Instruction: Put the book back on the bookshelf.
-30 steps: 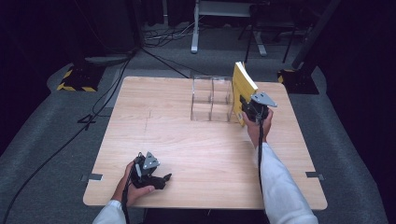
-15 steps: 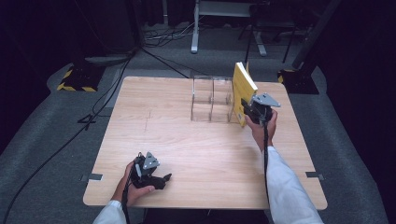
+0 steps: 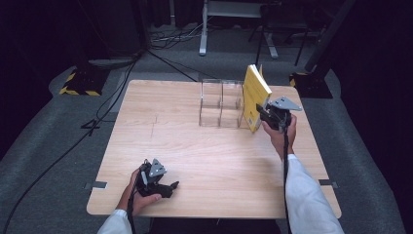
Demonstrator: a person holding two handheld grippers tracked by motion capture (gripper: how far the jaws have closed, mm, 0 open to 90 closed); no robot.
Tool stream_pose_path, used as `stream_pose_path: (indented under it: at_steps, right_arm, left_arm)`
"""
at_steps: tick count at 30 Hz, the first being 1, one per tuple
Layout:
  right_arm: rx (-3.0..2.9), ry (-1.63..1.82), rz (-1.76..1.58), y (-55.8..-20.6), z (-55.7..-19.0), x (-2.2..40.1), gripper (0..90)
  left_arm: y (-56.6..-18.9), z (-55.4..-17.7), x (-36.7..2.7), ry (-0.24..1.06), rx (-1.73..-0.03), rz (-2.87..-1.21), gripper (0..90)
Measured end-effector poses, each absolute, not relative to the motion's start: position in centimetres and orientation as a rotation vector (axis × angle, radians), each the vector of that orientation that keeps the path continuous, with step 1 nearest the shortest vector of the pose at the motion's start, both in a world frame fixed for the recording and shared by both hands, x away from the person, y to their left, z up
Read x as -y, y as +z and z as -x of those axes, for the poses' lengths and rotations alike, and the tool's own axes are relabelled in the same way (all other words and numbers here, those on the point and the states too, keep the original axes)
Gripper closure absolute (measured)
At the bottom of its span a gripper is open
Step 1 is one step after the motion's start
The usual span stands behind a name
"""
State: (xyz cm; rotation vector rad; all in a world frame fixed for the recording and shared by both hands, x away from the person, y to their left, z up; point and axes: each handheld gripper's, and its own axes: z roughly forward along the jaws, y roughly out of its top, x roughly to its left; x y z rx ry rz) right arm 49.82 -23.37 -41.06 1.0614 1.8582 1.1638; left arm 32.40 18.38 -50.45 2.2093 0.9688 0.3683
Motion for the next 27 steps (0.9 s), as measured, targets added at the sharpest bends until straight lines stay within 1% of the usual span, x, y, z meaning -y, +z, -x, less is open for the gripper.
stream_pose_path:
  at_steps: [19,27]
  right_arm:
    - [-1.957,1.098,-1.005,-39.8,-49.1,24.2,69.2]
    - [-2.026,1.065,-0.986,-39.7,-49.0,24.4,65.3]
  left_arm:
    - [-50.5,-32.4,-18.4,0.368,-0.968,-2.209,16.1]
    - [-50.5,-32.4,-18.4,0.368,-0.968,-2.210,16.1]
